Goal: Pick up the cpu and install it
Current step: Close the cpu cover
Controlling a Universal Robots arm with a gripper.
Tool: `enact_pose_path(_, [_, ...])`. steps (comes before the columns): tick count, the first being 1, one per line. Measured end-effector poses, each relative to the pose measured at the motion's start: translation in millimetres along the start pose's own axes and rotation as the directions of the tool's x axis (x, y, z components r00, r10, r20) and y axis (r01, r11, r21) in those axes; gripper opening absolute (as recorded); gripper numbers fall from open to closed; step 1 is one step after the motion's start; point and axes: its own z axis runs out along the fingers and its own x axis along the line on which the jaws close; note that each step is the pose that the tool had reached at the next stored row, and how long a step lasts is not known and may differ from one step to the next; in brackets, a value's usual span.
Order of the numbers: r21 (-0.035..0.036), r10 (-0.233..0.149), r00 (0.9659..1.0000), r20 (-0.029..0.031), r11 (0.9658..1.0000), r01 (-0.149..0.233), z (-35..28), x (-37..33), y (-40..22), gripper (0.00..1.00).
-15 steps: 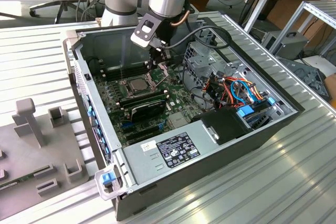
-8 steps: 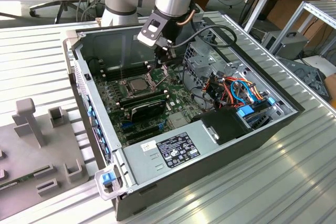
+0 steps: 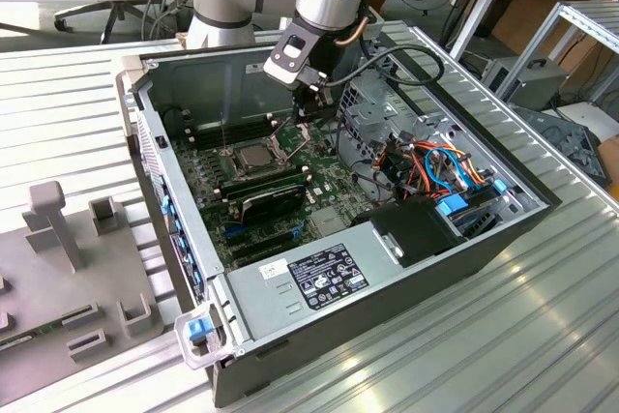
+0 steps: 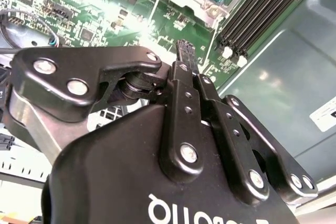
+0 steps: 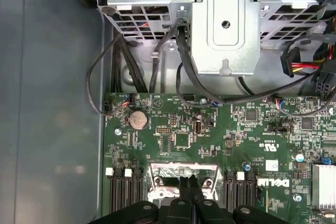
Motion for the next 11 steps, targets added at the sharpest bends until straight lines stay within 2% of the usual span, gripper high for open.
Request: enact_pose_path(11, [0.0003,0.0,1.0,0.0,1.0,0.0,0.4,-0.2,17.7,0.11])
